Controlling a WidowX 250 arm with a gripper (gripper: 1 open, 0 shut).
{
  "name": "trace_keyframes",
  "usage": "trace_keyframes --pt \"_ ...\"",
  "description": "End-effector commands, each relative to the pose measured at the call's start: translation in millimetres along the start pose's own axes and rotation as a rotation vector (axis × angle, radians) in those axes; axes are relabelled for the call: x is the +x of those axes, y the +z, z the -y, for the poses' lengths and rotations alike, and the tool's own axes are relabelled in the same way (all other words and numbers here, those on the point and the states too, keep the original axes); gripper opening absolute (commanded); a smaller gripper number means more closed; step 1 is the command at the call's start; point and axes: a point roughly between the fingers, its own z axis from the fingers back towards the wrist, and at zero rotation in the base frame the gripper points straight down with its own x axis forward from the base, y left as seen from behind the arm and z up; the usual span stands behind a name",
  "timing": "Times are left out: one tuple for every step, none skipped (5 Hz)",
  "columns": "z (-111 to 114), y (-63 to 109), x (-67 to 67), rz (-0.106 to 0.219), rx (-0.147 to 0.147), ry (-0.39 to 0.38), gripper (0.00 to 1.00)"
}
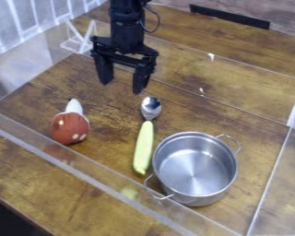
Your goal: Remove the mushroom from the silver pot and put it on the table
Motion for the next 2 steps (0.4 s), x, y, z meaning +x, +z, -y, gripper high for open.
trace_keyframes --pt "14 46.4 -11.3 0.120 -0.008 0.008 1.00" --pt "19 62.3 -13.3 0.152 -0.023 -0.002 1.00"
